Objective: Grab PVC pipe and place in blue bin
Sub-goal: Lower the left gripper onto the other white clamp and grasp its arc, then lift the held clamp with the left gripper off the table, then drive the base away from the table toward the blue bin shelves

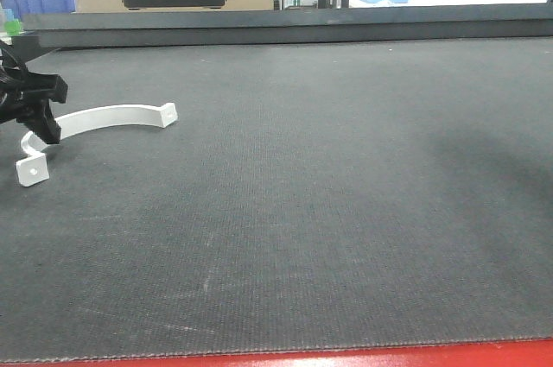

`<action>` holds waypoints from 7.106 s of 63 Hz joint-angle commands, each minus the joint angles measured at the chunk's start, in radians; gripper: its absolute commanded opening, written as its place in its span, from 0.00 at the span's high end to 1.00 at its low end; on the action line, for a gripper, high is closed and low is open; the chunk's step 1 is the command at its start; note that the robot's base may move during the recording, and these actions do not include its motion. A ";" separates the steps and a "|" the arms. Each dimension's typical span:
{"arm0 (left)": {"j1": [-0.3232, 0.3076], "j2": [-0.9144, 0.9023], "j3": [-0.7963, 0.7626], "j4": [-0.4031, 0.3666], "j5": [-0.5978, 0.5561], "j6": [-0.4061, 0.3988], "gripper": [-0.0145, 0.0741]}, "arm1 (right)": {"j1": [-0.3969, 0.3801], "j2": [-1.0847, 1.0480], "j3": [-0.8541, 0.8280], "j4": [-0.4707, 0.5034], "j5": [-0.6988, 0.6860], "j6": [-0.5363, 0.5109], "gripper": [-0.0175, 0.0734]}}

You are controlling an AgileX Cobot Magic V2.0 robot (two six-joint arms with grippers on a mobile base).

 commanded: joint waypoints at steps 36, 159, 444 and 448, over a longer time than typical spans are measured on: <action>-0.037 0.050 -0.046 0.066 -0.034 0.000 0.70 | 0.000 -0.010 -0.010 0.004 -0.044 -0.002 0.99; -0.037 -0.386 -0.042 0.068 0.142 0.000 0.96 | 0.000 -0.234 -0.009 0.011 -0.013 -0.002 0.99; -0.013 -1.099 0.106 0.097 0.303 0.000 0.96 | 0.000 -0.578 0.001 -0.002 0.102 -0.003 0.99; -0.013 -1.099 0.106 0.097 0.303 0.000 0.96 | 0.000 -0.578 0.001 -0.002 0.102 -0.003 0.99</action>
